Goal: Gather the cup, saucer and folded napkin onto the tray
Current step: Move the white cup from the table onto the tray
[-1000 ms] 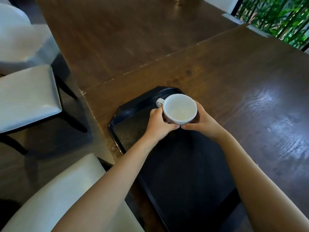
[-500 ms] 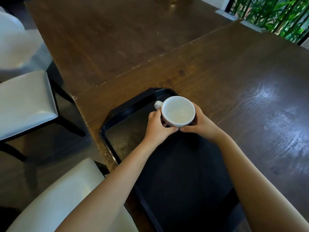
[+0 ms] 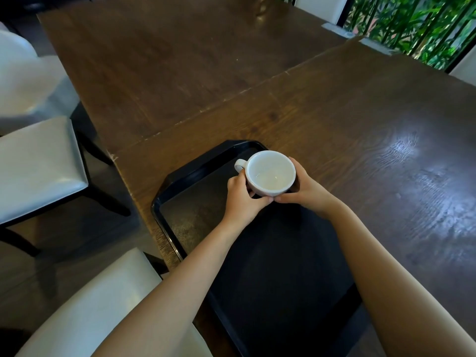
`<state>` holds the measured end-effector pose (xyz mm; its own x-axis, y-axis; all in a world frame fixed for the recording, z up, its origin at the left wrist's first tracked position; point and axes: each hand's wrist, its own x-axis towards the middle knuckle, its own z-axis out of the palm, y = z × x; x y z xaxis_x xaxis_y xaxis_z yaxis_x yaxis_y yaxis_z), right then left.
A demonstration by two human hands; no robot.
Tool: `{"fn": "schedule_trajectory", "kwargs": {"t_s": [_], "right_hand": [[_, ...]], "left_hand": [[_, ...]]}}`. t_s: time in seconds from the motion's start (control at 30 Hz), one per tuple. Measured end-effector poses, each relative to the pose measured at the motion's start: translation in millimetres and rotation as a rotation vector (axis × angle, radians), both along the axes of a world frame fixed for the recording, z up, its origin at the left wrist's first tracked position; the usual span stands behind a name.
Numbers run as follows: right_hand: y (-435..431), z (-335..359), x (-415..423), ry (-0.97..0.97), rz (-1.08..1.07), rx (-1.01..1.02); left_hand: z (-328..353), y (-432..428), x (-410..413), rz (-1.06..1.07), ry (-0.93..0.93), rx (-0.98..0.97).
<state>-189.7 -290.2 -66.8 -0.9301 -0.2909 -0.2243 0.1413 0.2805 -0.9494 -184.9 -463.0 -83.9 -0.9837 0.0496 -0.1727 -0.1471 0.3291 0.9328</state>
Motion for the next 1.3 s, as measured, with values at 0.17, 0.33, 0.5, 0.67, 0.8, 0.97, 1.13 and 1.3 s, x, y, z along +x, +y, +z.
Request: {"fn": "schedule_trajectory", "kwargs": {"t_s": [0.17, 0.33, 0.5, 0.67, 0.8, 0.97, 1.13, 1.3], "right_hand": [[6, 1, 2, -0.077, -0.006, -0.032], [12, 13, 3, -0.204, -0.021, 0.045], [20, 33, 4, -0.310, -0.024, 0.216], [34, 57, 8, -0.445, 0.051, 0.366], [52, 82, 15, -0.520, 0.143, 0.489], [84, 113, 38, -0.523, 0.107, 0.626], [128, 137, 79, -0.530, 0.004, 0.680], [178, 153, 129, -0.535, -0.111, 0.727]], "left_hand": [[4, 1, -3, -0.018, -0.036, -0.086], [22, -2, -7, -0.089, -0.158, -0.211], [49, -19, -10, -0.353, -0.272, -0.549], [86, -27, -12, -0.640, -0.322, -0.919], [111, -11, -12, -0.880, -0.278, -0.951], [138, 35, -11, -1.057, -0.228, -0.861], [157, 95, -2, -1.172, -0.123, -0.788], [168, 159, 26, -1.244, -0.007, -0.836]]}}
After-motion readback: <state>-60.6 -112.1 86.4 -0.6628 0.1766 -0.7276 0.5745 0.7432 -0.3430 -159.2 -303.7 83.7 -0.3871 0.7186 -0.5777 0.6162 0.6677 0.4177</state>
